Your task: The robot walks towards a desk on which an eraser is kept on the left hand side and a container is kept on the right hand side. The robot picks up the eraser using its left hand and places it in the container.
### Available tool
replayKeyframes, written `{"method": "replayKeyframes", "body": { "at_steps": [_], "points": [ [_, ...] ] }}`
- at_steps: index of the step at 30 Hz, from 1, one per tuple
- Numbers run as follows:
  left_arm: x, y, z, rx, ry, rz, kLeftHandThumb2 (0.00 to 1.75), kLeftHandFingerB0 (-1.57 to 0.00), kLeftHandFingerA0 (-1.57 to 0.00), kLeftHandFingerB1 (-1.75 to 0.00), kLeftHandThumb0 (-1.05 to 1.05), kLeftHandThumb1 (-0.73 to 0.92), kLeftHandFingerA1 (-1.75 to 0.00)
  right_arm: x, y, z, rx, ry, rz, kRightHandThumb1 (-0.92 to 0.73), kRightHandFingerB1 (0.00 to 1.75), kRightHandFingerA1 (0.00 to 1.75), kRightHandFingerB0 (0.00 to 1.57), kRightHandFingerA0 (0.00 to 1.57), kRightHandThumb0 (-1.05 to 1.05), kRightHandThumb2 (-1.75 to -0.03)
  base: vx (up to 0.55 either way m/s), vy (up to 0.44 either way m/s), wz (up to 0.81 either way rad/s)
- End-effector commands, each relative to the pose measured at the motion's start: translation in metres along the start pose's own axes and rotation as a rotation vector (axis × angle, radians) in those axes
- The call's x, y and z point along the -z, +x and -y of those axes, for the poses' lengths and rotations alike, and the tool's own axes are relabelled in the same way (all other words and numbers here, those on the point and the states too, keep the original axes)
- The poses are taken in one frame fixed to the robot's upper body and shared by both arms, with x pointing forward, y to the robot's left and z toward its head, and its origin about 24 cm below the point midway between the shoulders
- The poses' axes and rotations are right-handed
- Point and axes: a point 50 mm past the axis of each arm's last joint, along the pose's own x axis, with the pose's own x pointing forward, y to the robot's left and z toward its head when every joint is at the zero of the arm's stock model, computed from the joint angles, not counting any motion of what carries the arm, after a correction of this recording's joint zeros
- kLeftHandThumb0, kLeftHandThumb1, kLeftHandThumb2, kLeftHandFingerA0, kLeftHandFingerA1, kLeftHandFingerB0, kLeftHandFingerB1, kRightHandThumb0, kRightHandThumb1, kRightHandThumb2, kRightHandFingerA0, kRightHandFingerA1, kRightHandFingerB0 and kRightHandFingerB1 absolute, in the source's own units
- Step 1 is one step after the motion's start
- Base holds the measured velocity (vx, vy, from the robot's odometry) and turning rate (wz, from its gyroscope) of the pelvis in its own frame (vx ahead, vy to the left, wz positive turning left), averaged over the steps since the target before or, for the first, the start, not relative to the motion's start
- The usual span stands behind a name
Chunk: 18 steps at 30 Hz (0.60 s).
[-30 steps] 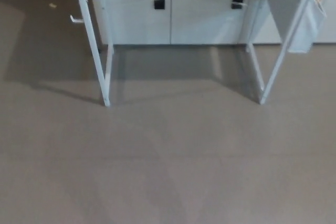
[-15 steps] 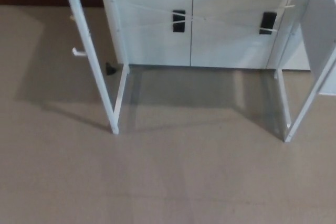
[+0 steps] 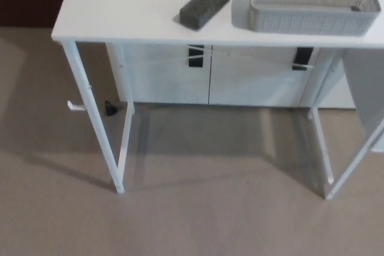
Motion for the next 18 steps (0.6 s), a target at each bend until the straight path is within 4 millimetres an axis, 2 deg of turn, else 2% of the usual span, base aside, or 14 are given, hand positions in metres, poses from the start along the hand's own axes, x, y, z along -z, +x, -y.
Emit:
{"method": "replayKeyframes", "body": {
  "at_steps": [1,5,10,18],
  "points": [
    [-0.0061,0.0015,-0.0043,-0.026,0.039,0.038,0.58,-0.30,-0.44,-0.31,-0.28,0.61,-0.40,-0.0031,0.0020,0.0033,0.009,-0.009,0.000,-0.48,0.52,0.59,0.19,0.33,-0.17,-0.92,0.19,-0.232,0.08],
    [-0.0087,0.0021,-0.0045,-0.023,0.051,0.042,0.58,-0.29,-0.44,-0.31,-0.29,0.61,-0.39,-0.0069,0.0046,0.0033,0.006,-0.023,0.005,-0.48,0.52,0.59,0.19,0.34,-0.17,-0.91,0.27,-0.225,0.27],
    [-0.0083,0.0018,-0.0037,-0.031,0.032,0.041,0.58,-0.31,-0.44,-0.31,-0.28,0.60,-0.40,-0.0104,0.0067,0.0026,0.003,-0.017,0.009,-0.47,0.52,0.60,0.20,0.34,-0.16,-0.91,0.18,-0.145,-0.05],
    [-0.0077,0.0005,-0.0024,-0.034,0.054,0.040,0.58,-0.31,-0.45,-0.31,-0.28,0.61,-0.40,-0.0112,0.0089,0.0028,-0.006,-0.035,0.016,-0.47,0.53,0.60,0.20,0.34,-0.17,-0.91,0.12,0.035,0.05]
  ]
}}
